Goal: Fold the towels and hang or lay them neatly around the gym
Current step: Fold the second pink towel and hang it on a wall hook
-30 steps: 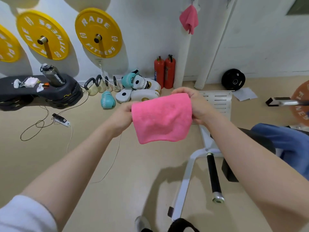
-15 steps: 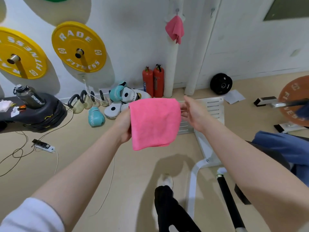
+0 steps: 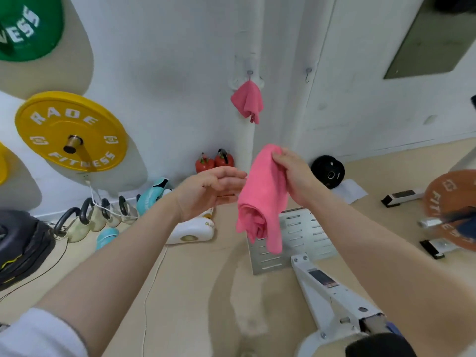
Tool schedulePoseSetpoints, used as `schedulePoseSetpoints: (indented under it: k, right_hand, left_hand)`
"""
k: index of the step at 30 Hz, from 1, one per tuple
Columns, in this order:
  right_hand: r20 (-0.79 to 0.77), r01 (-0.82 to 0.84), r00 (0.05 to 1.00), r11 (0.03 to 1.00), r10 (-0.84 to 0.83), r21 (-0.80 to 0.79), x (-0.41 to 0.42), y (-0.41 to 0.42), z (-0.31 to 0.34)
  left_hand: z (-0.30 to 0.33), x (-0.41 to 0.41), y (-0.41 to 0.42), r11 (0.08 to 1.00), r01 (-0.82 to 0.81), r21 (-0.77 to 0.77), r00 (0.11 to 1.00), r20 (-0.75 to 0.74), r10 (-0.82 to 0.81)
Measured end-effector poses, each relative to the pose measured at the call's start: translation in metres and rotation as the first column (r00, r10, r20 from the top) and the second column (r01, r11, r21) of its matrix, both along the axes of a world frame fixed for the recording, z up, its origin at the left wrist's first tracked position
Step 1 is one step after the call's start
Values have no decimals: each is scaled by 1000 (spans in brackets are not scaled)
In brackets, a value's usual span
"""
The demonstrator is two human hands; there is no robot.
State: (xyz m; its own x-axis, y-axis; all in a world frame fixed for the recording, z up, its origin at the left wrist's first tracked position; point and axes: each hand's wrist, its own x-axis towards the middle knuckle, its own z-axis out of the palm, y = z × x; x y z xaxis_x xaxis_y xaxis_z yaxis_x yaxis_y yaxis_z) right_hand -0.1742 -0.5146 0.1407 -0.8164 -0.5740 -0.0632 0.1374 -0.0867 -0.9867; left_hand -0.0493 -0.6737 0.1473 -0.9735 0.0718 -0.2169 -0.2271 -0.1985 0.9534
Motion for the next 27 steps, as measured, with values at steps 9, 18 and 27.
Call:
schedulePoseSetpoints:
  k: [9, 18, 27]
  right_hand:
    - [-111, 12, 994, 1000, -14, -16, -123, -80, 2]
    - [-1, 81, 997, 985, -82, -152, -272, -140, 10]
    - [78, 295, 955, 918, -285, -266, -415, -138, -16]
  left_hand:
    - [-1, -186, -66, 932, -77, -355, 979, -205, 3]
    - [27, -355, -135, 916, 132, -379, 916, -308, -259]
    - [-4, -521, -129, 850, 121, -513, 885, -333, -327]
